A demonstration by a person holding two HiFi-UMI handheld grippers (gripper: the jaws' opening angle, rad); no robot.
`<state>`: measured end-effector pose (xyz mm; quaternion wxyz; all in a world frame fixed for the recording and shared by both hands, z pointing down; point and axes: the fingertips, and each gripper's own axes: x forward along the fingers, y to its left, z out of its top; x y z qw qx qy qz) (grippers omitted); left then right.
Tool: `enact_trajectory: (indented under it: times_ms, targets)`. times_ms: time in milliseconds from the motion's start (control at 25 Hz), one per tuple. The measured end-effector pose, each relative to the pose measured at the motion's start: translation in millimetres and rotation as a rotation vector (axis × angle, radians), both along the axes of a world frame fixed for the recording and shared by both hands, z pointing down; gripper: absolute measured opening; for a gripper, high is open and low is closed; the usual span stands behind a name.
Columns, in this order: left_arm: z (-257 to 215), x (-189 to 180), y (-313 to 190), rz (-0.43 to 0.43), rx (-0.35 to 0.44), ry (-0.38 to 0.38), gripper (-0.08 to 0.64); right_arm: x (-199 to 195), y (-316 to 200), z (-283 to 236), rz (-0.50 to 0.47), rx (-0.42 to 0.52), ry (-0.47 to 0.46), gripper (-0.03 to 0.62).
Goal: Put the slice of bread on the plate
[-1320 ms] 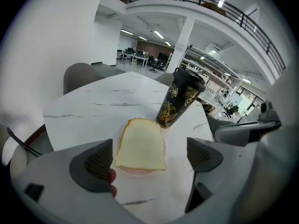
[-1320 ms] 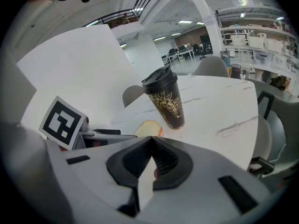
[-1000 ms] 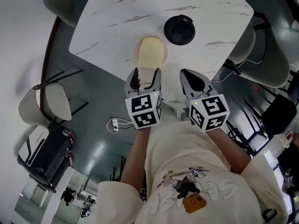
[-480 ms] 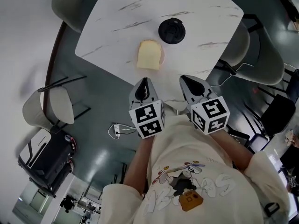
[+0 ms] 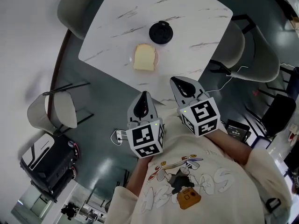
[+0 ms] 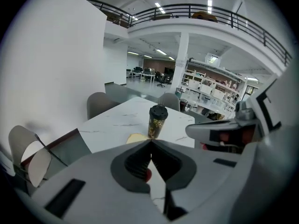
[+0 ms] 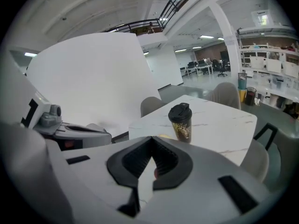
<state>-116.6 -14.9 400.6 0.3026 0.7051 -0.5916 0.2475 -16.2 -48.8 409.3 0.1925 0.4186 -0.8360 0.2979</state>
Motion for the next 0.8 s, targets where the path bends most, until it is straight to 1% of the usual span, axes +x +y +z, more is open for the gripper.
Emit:
enact_trajectory:
  times_ms: [120,280,560,800]
  targets:
    - [-6.1,2.2,6.1,-0.017,0.026,0.031,0.009,-1.3,-0.8,-8.9,-0.002,0.05,0.007,0.002]
    - [-10.8,-3.6,-3.6,-0.04,0.06,0.021,0.009,-5.7,-9.6,-23.4,-0.005,0.122,-0.006,0.003]
    - [-16.1,25.6,-6.6,0.067,0.064,-0.013,0.009,0.3,-4.2,-35.8,-0.024,0.15,-0.009,0.003]
    - [-14.4,34.9,-9.7,0.105,0.061,-0.01,0.009,7.5,-6.1,-35.5,-0.005,0.149,-0.012,0.003]
